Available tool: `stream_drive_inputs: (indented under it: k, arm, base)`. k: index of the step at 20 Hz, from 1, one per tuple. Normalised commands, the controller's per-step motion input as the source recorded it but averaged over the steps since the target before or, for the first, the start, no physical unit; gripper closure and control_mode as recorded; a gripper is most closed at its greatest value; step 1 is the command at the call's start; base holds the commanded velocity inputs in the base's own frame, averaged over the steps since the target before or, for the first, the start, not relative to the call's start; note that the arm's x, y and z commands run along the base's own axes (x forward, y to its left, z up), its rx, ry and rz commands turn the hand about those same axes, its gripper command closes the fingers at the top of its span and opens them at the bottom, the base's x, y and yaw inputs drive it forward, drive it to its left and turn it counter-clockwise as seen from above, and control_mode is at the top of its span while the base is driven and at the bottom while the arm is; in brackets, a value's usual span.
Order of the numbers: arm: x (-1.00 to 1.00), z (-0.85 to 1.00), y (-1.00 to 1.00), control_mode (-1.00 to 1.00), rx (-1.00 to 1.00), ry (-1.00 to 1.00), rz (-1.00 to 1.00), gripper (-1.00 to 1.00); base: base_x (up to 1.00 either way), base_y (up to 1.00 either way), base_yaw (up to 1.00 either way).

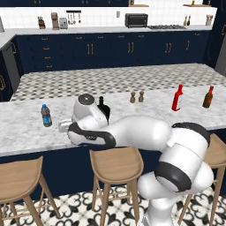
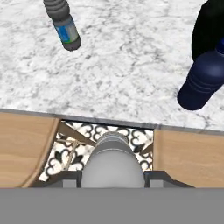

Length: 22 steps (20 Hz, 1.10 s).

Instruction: Move the plastic bottles in the middle to the plastics group, and the glass bottles in the middle to the glass group.

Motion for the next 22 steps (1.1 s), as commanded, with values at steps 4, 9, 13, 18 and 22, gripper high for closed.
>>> stream_drive_inputs:
  k: [4, 9, 13, 18, 22]
  arm:
    - [0.38, 0.27, 0.93, -1.0, 0.01, -0.23, 0.0, 1.0]
    - [0.46, 0.14, 0.69, -1.0, 0.1, -0.09, 0.01, 1.0]
    - [0.39, -0.01, 0.45, -1.0, 0.17, -0.02, 0.01, 1.0]
    - [0.36, -0.22, 0.33, -1.0, 0.06, -0.07, 0.02, 1.0]
    - [0.23, -0.38, 0.33, -1.0, 0.0, 0.0, 0.0, 1.0]
  base:
    - [0.0, 0.0, 0.0]
    - [0.0, 0.0, 0.0]
    - [0.0, 0.0, 0.0]
    - [0.0, 0.0, 0.0]
    - [0.0, 0.0, 0.0]
